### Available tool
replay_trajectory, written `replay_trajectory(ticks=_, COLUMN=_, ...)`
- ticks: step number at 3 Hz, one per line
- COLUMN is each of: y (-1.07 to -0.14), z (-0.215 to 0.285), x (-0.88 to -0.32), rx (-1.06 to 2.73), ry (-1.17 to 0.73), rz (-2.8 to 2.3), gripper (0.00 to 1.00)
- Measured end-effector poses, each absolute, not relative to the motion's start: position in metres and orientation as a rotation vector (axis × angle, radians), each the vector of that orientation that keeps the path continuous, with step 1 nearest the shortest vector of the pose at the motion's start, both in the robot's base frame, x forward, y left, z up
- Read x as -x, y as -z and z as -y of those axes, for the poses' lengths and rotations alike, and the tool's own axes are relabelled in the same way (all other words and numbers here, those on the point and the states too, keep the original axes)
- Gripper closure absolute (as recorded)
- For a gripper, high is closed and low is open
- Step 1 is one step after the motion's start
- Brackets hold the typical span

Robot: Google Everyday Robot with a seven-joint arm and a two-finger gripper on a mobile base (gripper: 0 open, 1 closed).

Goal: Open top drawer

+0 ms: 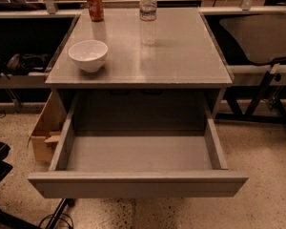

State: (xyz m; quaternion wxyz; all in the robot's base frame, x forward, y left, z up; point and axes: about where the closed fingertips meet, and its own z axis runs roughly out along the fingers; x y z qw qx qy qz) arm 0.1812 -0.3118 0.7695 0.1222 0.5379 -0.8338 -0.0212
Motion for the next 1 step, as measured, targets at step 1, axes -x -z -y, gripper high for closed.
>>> replay_trajectory(ticks=1, y=-0.7898, z=0.3273, x=-0.1964, rx=-1.603, ry=0.015, rz=2.492, gripper=1.00)
